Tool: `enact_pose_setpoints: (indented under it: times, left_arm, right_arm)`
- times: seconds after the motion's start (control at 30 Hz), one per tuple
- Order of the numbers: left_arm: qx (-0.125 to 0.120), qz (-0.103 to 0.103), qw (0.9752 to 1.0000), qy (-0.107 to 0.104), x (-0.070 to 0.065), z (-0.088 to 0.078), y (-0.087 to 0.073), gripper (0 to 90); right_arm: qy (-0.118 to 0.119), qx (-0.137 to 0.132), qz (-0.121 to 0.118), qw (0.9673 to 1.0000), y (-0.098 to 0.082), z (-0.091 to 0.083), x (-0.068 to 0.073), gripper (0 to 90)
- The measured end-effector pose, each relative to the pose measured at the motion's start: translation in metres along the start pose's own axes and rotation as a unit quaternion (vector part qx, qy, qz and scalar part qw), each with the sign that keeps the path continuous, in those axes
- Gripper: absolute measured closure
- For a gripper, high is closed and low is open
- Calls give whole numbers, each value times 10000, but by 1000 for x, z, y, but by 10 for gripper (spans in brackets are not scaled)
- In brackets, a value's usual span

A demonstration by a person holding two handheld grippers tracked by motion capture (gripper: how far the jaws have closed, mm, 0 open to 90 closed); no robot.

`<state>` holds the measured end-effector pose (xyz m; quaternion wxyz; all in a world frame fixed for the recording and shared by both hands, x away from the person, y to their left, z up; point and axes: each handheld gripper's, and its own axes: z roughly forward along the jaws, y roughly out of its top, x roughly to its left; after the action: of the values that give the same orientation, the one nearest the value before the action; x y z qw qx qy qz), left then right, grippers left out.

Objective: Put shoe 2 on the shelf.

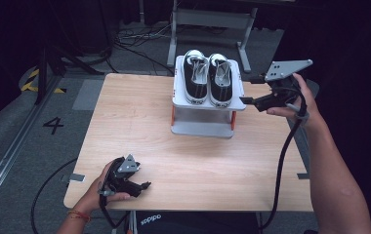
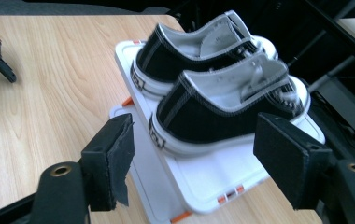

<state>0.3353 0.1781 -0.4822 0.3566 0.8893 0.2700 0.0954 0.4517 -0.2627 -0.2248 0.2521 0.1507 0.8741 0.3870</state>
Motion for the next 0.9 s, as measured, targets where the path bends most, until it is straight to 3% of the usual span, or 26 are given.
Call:
enact_pose_setpoints:
  times: [0.17,0.43,0.73,0.9]
  left_arm:
    - [-2,6,10000,20,0,0,0,173]
    - [-2,3,10000,26,0,0,0,173]
    - [-2,12,10000,-2,0,0,0,172]
    - [-8,18,10000,-19,1,0,0,171]
  right_arm:
    - [-68,-89,142,9998,-21,-13,8,285]
    - [-190,14,350,9992,-59,-18,22,281]
    - [-310,285,752,9963,-126,-10,49,280]
    - [-419,478,1106,9918,-176,-2,65,262]
